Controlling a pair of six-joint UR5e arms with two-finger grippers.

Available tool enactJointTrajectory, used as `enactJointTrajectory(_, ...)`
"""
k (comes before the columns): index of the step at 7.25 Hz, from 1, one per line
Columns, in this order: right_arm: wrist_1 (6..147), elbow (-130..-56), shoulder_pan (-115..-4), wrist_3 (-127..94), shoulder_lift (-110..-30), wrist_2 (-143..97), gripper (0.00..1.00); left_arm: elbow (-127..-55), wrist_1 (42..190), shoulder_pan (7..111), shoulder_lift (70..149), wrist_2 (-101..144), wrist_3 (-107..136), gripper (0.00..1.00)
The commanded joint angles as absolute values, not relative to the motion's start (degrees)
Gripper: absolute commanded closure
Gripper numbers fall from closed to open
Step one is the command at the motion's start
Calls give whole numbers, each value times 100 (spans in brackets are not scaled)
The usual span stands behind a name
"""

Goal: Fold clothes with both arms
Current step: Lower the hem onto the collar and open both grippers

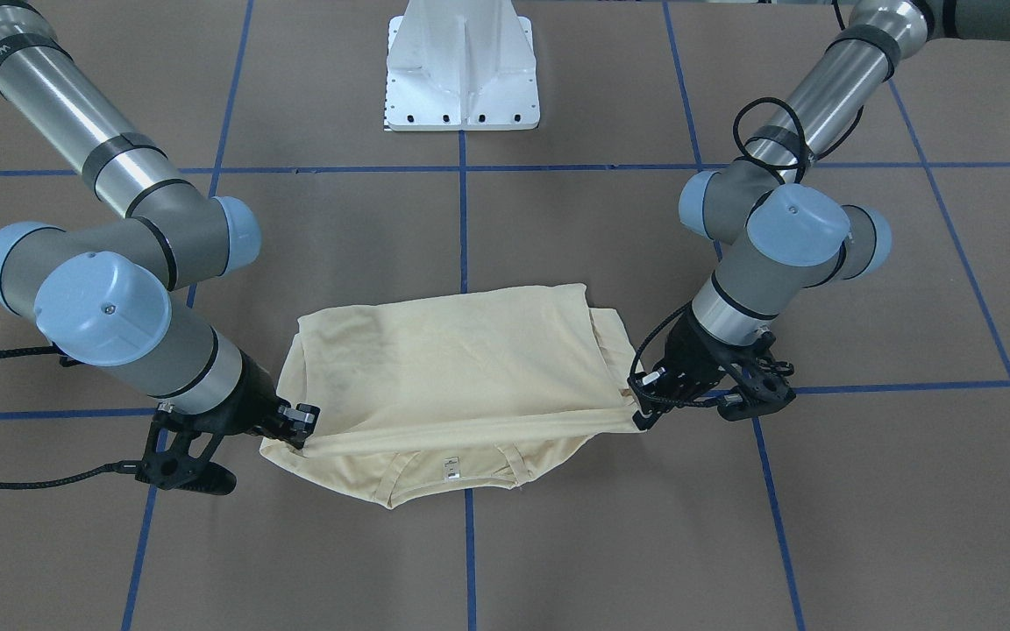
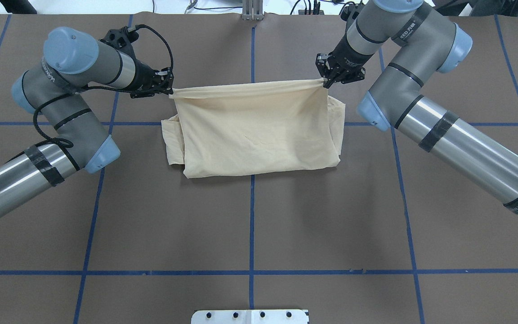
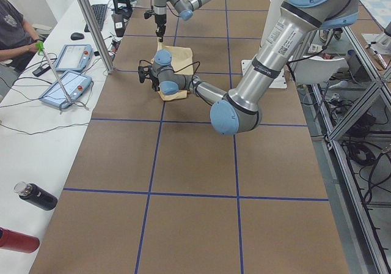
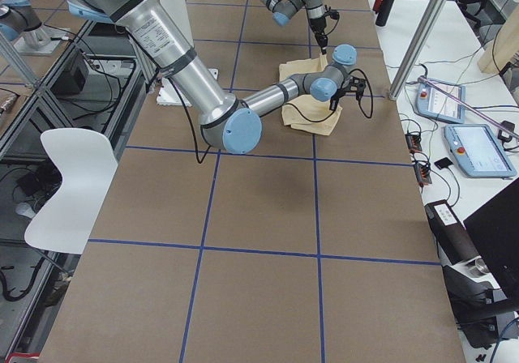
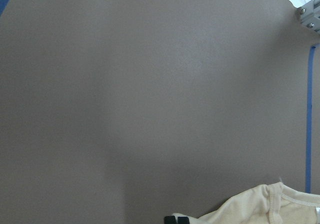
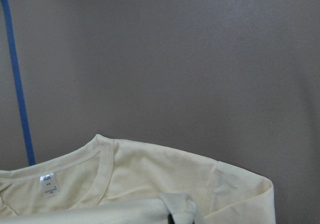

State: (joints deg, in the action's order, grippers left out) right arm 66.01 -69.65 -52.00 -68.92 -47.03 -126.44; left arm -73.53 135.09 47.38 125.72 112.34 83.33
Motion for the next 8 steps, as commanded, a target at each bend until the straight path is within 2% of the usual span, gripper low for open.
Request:
enactJointTrajectory(1, 6295, -6978, -5142, -6908, -4702, -12647, 100, -7392, 13517, 4685, 12682, 11232, 8839, 100)
enactJointTrajectory(3, 6284, -6961, -5124, -6899, -4781, -12647, 98, -7400, 13526, 4632, 12683, 11224, 8816, 100)
enactJointTrajectory(4, 6284, -6961, -5107, -6891, -4799, -12604, 6, -7400, 13544, 4632, 12657, 11206, 8789, 18)
enactJointTrajectory(5, 6284, -6961, -5106, -6899, -4808, -12482, 0, -7487, 13544, 4632, 12621, 11197, 8789, 0)
enactJointTrajectory(8, 6267, -6961, -5168, -6812, -4860, -12498, 0, -7882, 13518, 4676, 12323, 11188, 8780, 0)
